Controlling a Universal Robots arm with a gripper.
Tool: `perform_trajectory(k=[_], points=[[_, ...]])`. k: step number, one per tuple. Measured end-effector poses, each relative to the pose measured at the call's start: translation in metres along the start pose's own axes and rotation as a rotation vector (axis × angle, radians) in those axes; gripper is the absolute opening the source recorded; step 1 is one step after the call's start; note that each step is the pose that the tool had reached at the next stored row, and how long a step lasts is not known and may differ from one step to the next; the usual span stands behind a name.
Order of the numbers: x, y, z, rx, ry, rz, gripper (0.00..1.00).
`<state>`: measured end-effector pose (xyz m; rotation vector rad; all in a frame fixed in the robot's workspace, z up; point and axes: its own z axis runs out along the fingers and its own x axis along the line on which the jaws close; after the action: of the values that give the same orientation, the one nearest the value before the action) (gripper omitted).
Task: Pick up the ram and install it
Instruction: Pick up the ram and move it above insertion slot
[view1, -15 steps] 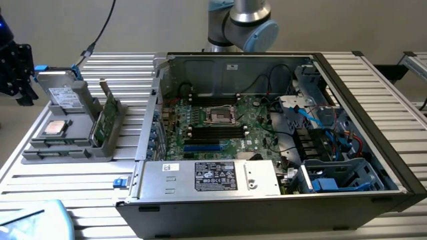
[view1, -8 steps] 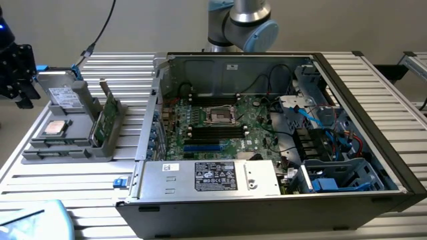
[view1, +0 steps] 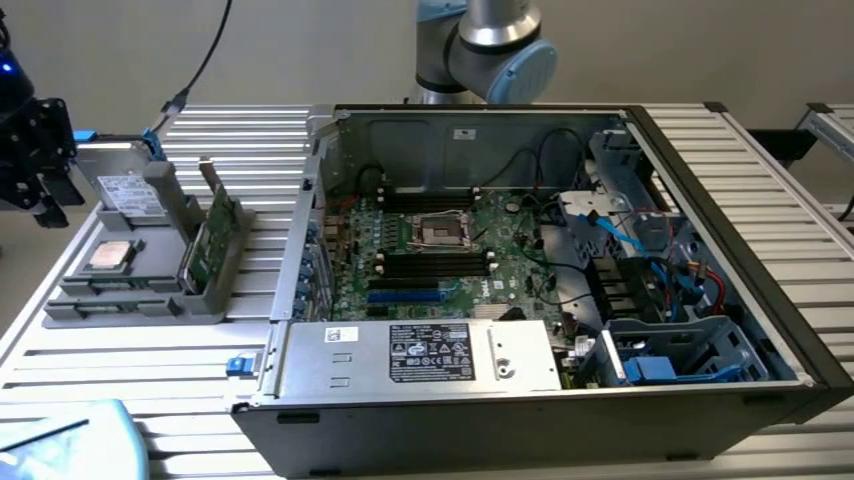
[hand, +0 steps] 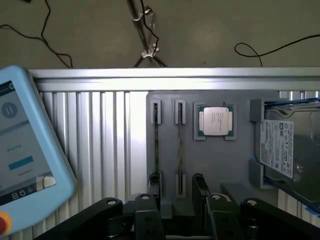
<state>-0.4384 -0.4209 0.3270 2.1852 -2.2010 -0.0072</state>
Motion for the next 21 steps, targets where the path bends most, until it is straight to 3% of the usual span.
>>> perform_trajectory(k=[21], points=[[0.006, -0.0001, 0.0384, 0.0023, 0.0029, -0.092, 0.39]])
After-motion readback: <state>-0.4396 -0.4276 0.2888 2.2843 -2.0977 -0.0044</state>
